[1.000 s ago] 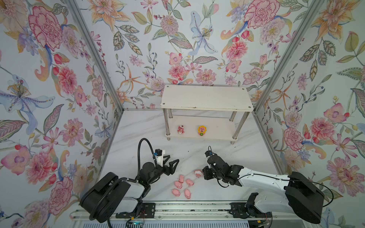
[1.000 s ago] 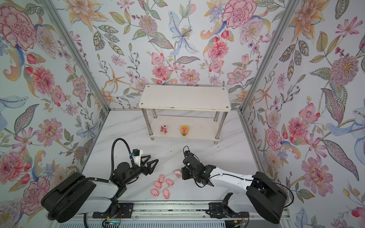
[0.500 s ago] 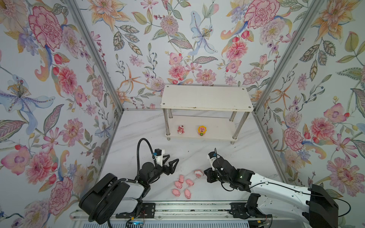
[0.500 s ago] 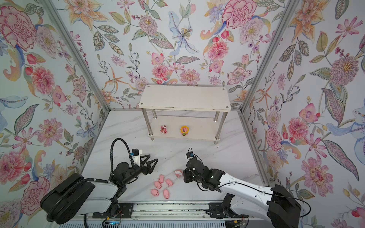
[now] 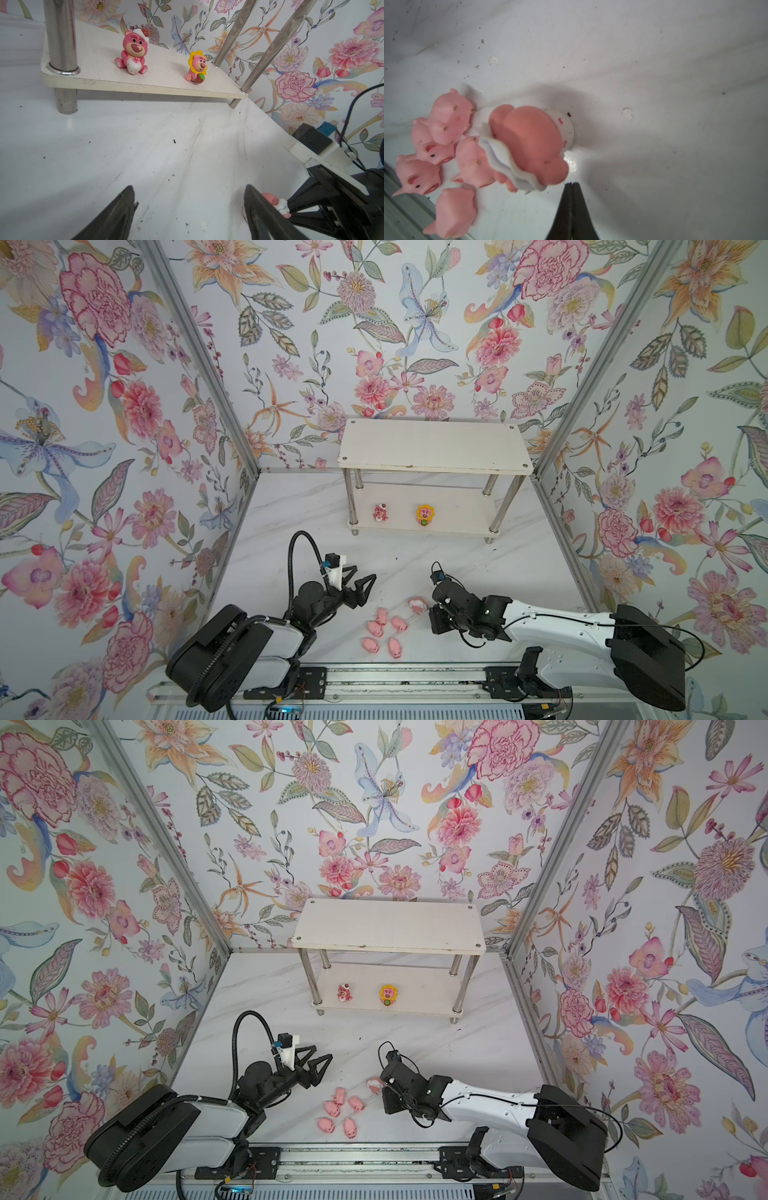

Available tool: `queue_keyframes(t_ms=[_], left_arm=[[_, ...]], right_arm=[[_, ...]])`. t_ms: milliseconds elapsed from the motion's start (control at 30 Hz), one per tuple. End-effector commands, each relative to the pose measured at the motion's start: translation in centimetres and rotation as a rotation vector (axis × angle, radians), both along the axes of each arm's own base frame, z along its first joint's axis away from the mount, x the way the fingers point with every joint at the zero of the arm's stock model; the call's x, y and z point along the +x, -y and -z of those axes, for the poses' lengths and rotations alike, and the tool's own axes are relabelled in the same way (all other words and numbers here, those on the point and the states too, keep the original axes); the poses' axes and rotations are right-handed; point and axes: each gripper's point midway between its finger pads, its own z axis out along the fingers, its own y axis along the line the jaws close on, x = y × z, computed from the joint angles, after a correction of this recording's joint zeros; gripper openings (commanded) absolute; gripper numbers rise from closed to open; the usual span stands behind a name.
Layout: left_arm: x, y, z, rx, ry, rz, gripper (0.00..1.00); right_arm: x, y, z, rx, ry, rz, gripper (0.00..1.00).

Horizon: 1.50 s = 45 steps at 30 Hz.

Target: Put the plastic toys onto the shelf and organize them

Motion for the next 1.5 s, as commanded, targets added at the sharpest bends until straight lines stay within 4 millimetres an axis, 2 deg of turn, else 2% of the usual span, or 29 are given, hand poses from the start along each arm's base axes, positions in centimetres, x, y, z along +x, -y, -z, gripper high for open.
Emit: queue_keyframes(t_ms=[0,133,233,467,633,800,900,1233,1333,1467], left_arm=[[0.0,-0.4,-0.1,0.0,0.011,-0.01,0.83],[0.0,-0.4,-0.1,0.004,0.012,-0.012,0.83],[0.1,-0.3,0.0,0.002,0.009,-0.009,0.83],[0.1,-0.3,-0.1,-0.005,0.008,-0.005,0.83],[0.1,-0.3,0.0,-0.004,0.006,-0.006,0.83],[0.1,-0.2,0.0,-0.005,0.003,-0.002,0.83],[0.0,-0.2,0.0,-0.006,0.004,-0.002,0.83],[0.1,-0.3,0.0,0.004,0.009,-0.008,0.83],[0.1,-0.2,0.0,0.005,0.007,-0.003,0.83],[0.1,-0.4,0.1,0.007,0.007,-0.008,0.83]], right_arm=[[1.8,-0.8,-1.3,0.038,0.043,0.006,0.0],[2.2,-1.1,-1.6,0.048,0.05,0.002,0.0],[1.8,-0.5,-1.3,0.031,0.029,0.008,0.0],[-1.0,1.7,-0.6,-0.044,-0.01,0.024,0.0],[-2.1,1.3,-0.3,-0.017,-0.027,0.013,0.0],[-1.4,-1.7,-0.9,0.027,-0.01,-0.042,0.0],[-0.6,-2.5,-0.8,0.013,-0.001,-0.057,0.0],[2.0,-1.8,-0.8,-0.005,0.016,-0.014,0.0],[2.1,-1.7,-0.8,-0.006,0.015,-0.013,0.0],[1.3,-1.5,-1.1,-0.001,0.001,-0.028,0.0]])
